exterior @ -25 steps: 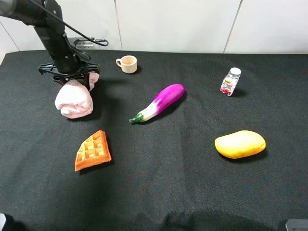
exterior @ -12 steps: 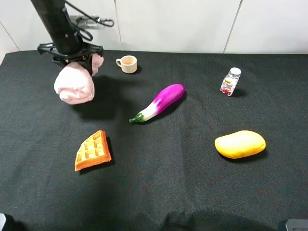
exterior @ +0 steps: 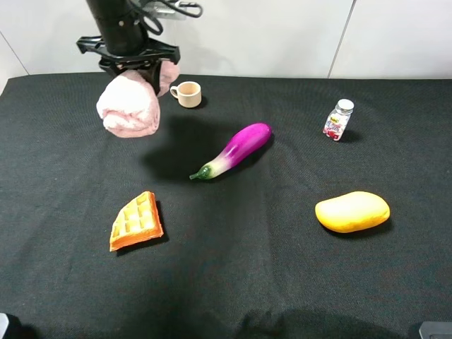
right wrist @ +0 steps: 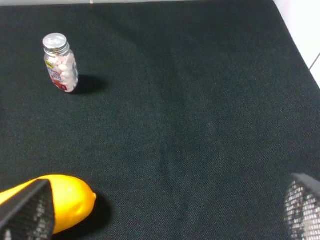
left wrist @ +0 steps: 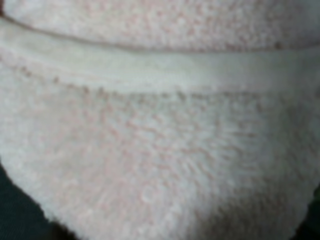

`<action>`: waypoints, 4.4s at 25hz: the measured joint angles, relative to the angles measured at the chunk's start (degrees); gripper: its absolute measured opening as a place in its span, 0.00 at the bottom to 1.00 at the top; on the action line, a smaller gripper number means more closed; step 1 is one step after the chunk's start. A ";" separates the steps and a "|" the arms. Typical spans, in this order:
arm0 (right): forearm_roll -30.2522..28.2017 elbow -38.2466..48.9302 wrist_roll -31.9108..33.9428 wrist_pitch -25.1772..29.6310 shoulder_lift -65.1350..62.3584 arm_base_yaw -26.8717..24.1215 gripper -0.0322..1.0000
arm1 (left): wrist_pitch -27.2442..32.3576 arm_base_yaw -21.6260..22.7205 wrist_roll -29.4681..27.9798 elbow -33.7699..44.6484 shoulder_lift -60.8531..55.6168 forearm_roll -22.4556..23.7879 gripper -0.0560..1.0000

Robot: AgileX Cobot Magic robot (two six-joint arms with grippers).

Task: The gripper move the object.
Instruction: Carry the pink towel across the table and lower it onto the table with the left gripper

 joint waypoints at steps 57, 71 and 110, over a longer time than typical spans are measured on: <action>0.16 0.00 0.00 0.00 0.00 0.00 0.70 | 4.44 -9.66 0.06 -26.52 13.99 2.31 0.55; 0.16 0.00 0.00 0.00 0.00 0.00 0.70 | 2.45 -9.23 0.06 -30.56 20.28 2.65 0.55; 0.16 0.00 0.00 0.00 0.00 0.00 0.70 | -2.31 -7.77 0.11 -33.84 28.53 2.81 0.55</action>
